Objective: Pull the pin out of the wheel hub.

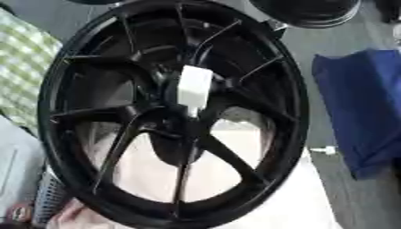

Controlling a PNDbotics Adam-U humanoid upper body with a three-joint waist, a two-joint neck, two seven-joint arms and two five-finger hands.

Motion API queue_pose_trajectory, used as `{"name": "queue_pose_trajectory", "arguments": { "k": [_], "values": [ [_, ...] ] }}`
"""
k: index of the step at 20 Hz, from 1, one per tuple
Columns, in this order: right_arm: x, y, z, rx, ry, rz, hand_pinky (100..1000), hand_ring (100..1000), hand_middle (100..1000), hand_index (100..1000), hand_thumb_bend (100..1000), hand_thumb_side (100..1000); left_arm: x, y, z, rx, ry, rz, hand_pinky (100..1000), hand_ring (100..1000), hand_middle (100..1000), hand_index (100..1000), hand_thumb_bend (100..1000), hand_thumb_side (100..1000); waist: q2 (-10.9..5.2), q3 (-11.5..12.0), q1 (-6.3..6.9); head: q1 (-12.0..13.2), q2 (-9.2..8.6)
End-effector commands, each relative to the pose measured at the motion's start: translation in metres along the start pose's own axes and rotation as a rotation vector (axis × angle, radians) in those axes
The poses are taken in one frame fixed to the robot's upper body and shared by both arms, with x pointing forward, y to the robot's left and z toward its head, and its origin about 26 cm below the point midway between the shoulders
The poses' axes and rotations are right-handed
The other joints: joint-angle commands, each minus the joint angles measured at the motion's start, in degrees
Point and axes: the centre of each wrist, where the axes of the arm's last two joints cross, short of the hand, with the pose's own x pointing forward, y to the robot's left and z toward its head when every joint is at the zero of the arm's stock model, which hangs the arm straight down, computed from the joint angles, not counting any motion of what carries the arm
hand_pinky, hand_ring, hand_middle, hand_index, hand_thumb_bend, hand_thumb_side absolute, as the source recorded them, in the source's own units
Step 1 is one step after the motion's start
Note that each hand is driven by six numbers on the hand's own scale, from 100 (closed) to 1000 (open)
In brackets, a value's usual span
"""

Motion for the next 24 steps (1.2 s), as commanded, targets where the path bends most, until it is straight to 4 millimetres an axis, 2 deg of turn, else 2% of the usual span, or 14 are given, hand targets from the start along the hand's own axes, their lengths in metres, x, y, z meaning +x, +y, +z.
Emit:
{"name": "queue_pose_trajectory", "arguments": {
  "k": [1, 5, 9, 11, 17, 20, 21, 24],
  "values": [
    [0.011, -0.006, -0.003, -0.004, -0.035, 0.028, 912, 682, 568, 706, 100, 712, 0.008, 0.003, -0.003, -0.001, -0.031, -0.010, 711, 813, 544, 721, 387, 708, -1.20, -0.1, 0.23, 0.0, 0.21],
    [0.011, -0.007, -0.002, -0.005, -0.034, 0.031, 912, 682, 568, 707, 100, 711, 0.010, 0.002, -0.005, -0.049, -0.031, -0.046, 711, 814, 542, 722, 378, 709, -1.23, -0.2, 0.30, -0.1, 0.04],
    [0.011, -0.007, -0.001, 0.000, -0.026, 0.040, 912, 683, 569, 707, 100, 710, 0.021, -0.001, -0.014, -0.164, -0.088, -0.140, 716, 817, 552, 738, 394, 708, -1.43, -0.2, 0.56, -0.5, 0.13],
    [0.010, -0.007, 0.000, 0.004, -0.020, 0.050, 913, 682, 568, 707, 100, 711, 0.029, -0.007, -0.021, -0.248, -0.133, -0.195, 723, 827, 578, 771, 429, 726, -1.53, -0.2, 1.01, -0.9, 0.36],
    [0.005, -0.008, 0.004, 0.014, 0.012, 0.070, 914, 683, 569, 707, 100, 718, 0.054, -0.031, -0.038, -0.513, -0.220, -0.409, 741, 823, 613, 795, 448, 729, -1.95, 0.5, 2.45, -2.6, 0.96],
    [0.004, -0.009, 0.005, 0.018, 0.021, 0.078, 914, 683, 569, 707, 100, 716, 0.067, -0.041, -0.045, -0.630, -0.270, -0.528, 755, 813, 636, 806, 480, 716, -2.29, 0.6, 3.09, -4.3, 1.23],
    [0.004, -0.009, 0.005, 0.018, 0.022, 0.078, 914, 683, 569, 707, 100, 717, 0.073, -0.042, -0.048, -0.660, -0.291, -0.569, 757, 811, 640, 807, 487, 712, -2.32, 0.6, 3.18, -4.6, 1.23],
    [0.005, -0.007, 0.004, 0.021, 0.017, 0.071, 914, 683, 569, 707, 100, 720, 0.115, -0.032, -0.070, -0.842, -0.365, -0.838, 766, 804, 659, 812, 511, 702, -2.25, 0.1, 3.19, -4.4, 1.02]
  ]
}}
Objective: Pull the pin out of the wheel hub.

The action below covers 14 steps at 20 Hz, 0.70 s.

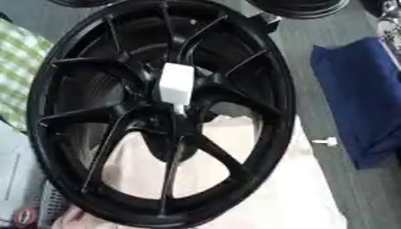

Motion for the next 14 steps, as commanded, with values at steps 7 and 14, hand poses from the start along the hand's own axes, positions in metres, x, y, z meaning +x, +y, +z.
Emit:
{"name": "queue_pose_trajectory", "arguments": {
  "k": [7, 14],
  "values": [
    [0.007, -0.006, -0.003, 0.017, -0.009, 0.046, 916, 683, 570, 707, 100, 727, 0.052, 0.039, -0.036, -0.378, -0.111, -0.308, 769, 792, 663, 804, 531, 697, -1.70, 0.0, 1.37, 0.3, 0.00],
    [0.007, -0.005, -0.003, 0.029, -0.005, 0.047, 916, 684, 571, 708, 100, 725, 0.089, 0.030, -0.065, -0.534, -0.150, -0.341, 776, 794, 677, 810, 541, 689, -2.13, -0.1, 1.61, 1.4, -0.15]
  ]
}}
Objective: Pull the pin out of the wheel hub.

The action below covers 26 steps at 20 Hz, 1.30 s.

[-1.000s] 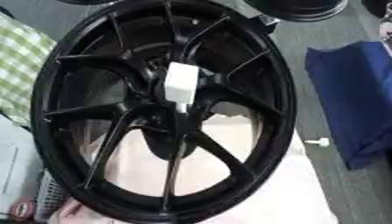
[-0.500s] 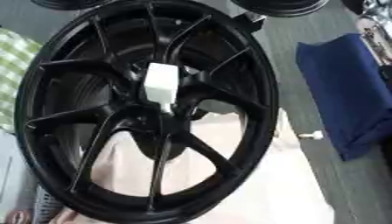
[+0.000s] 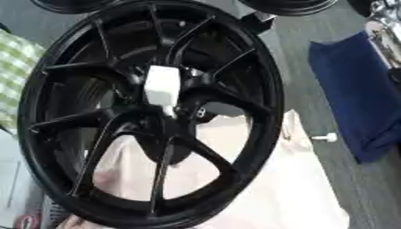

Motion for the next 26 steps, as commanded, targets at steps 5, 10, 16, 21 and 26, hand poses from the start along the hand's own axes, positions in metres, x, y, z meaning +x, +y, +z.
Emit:
{"name": "queue_pose_trajectory", "arguments": {
  "k": [5, 10, 16, 21, 26],
  "values": [
    [0.009, -0.005, -0.004, 0.017, -0.022, 0.036, 916, 685, 572, 708, 100, 723, 0.024, 0.017, -0.025, -0.112, -0.038, -0.025, 778, 763, 682, 813, 539, 689, -1.96, -0.3, -0.08, 1.6, -0.56],
    [0.007, -0.003, -0.005, 0.025, -0.018, 0.022, 917, 685, 573, 708, 100, 731, 0.026, 0.019, -0.055, -0.168, -0.069, -0.003, 775, 730, 678, 810, 534, 684, -2.09, -0.8, -0.14, 2.2, -0.92],
    [0.007, -0.001, -0.008, 0.031, -0.022, 0.004, 918, 685, 573, 708, 100, 734, 0.023, 0.013, -0.080, -0.215, -0.091, 0.024, 774, 730, 677, 810, 531, 690, -2.12, -1.4, 0.03, 2.5, -1.21],
    [0.010, 0.001, -0.011, 0.030, -0.040, -0.018, 920, 685, 572, 706, 100, 741, 0.018, 0.009, -0.090, -0.207, -0.102, 0.049, 801, 775, 739, 847, 546, 624, -1.77, -2.5, 0.07, 3.7, -1.91],
    [0.012, 0.002, -0.014, 0.030, -0.050, -0.037, 922, 684, 571, 705, 100, 747, 0.012, 0.004, -0.104, -0.236, -0.125, 0.041, 814, 788, 755, 855, 570, 569, -1.18, -2.9, 0.09, 4.7, -2.10]
  ]
}}
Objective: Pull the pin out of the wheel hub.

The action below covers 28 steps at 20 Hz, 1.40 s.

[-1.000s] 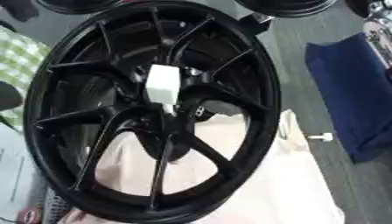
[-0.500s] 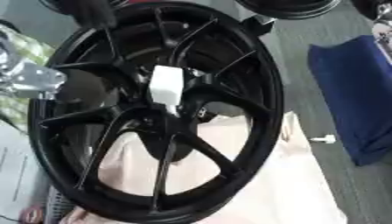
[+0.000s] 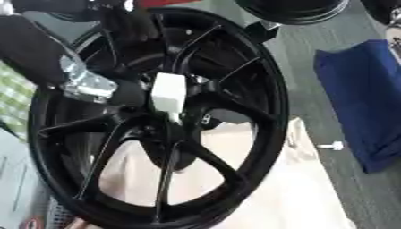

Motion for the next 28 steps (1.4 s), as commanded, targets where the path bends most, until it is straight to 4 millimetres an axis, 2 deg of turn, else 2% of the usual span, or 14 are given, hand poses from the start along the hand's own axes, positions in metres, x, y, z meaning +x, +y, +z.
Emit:
{"name": "queue_pose_trajectory", "arguments": {
  "k": [1, 15, 28],
  "values": [
    [0.007, -0.004, -0.003, -0.001, -0.022, 0.006, 922, 684, 571, 705, 100, 748, -0.002, 0.007, 0.001, 0.005, -0.007, -0.031, 817, 791, 760, 858, 578, 563, -0.87, -0.2, -0.20, 0.8, -1.00],
    [0.011, 0.002, -0.008, 0.012, -0.050, -0.028, 924, 683, 570, 704, 100, 751, -0.025, -0.008, -0.024, -0.034, 0.016, -0.022, 815, 790, 758, 850, 555, 546, 0.64, -1.5, -0.93, 2.0, -1.52],
    [0.011, 0.005, -0.009, 0.016, -0.052, -0.043, 927, 684, 570, 704, 100, 755, -0.043, -0.020, -0.036, -0.045, 0.036, -0.002, 813, 791, 786, 861, 545, 537, 1.51, -2.2, -1.15, 3.1, -2.03]
  ]
}}
